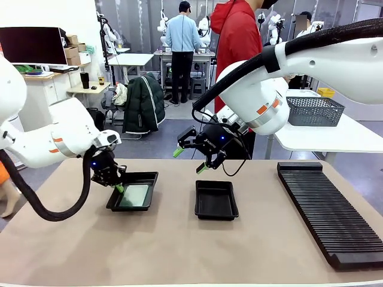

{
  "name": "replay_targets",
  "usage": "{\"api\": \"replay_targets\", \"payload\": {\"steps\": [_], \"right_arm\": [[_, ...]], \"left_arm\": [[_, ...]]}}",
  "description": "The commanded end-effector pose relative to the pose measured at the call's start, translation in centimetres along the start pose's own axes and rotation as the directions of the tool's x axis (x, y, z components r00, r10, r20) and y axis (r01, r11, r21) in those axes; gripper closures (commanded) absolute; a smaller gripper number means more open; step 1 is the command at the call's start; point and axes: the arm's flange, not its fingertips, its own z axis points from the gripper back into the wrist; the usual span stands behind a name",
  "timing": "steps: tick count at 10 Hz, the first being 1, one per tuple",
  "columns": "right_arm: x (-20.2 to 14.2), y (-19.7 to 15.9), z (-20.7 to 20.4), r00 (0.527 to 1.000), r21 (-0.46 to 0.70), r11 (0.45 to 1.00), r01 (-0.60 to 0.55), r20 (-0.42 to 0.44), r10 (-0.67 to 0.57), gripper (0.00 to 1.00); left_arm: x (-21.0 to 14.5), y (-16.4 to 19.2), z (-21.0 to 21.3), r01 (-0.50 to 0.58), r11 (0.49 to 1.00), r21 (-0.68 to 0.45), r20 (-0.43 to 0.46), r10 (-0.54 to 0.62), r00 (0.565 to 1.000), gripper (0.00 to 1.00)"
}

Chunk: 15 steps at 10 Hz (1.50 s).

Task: Inspect and transfer BCBs to ESD trays.
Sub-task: Pick up the ESD tray and place it on the left side of the table.

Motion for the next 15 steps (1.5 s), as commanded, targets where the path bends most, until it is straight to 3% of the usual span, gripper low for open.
{"api": "replay_targets", "payload": {"steps": [1,9,15], "right_arm": [[0.0,0.2,0.0,1.0,-0.018,1.0,0.013,0.009,-0.013,0.0],[0.0,0.2,0.0,1.0,-0.018,1.0,0.013,0.009,-0.013,0.0],[0.0,0.2,0.0,1.0,-0.018,1.0,0.013,0.009,-0.013,0.0]], "left_arm": [[-1.1,2.6,1.6,0.021,0.999,-0.038,0.001,-0.021,1.0,0.97],[-3.8,15.6,7.3,-0.033,0.999,0.038,0.007,0.032,0.999,0.97],[-4.6,18.1,6.8,-0.054,0.996,0.076,0.027,0.052,0.998,0.97]]}}
